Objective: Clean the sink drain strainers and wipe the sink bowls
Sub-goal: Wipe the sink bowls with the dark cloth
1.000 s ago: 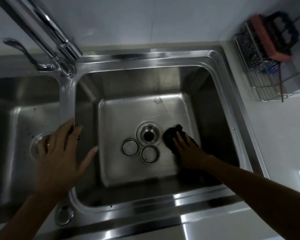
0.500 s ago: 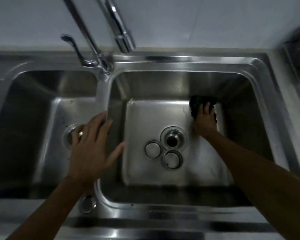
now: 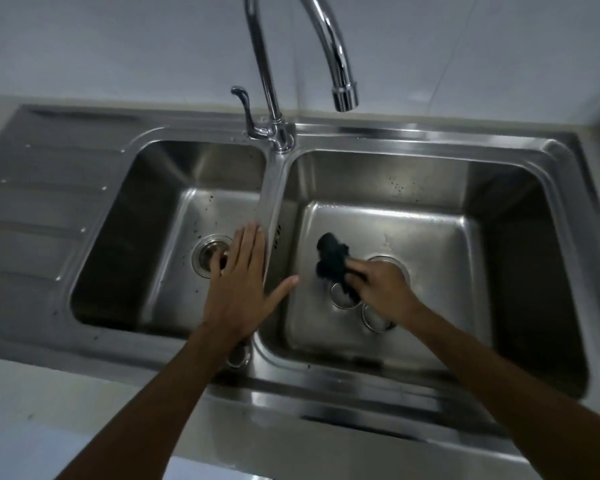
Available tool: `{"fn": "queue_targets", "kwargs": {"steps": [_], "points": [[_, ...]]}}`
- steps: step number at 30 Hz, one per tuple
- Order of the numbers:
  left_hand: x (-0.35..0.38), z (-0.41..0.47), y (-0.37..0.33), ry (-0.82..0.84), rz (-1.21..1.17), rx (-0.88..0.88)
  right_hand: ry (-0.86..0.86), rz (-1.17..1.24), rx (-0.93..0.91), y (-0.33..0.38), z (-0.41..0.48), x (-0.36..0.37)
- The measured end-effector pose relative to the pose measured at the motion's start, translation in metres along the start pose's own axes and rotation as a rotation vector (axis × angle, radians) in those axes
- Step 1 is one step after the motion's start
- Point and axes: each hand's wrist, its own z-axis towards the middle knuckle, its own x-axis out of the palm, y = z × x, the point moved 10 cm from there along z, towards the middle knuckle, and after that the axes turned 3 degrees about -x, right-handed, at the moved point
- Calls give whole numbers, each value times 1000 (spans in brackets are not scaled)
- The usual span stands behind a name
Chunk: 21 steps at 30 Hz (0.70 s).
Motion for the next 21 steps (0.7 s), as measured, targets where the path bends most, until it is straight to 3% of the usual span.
{"fn": "queue_targets", "kwargs": {"steps": [4,7,12,14,21], "points": [[8,-32,15,69,-2,10,85,47,-283,86,-37,22],[12,-62,35,85,-17,26,157,-128,-442,123,-50,44],[4,-89,59,5,-134,47,111,-542,-749,174,-34,82],[7,-89,68,33,-116,12,112,-570,-720,172,2,84],[-1,-89,86,-41,-115,-58,33,-534,-267,140,165,32]]}}
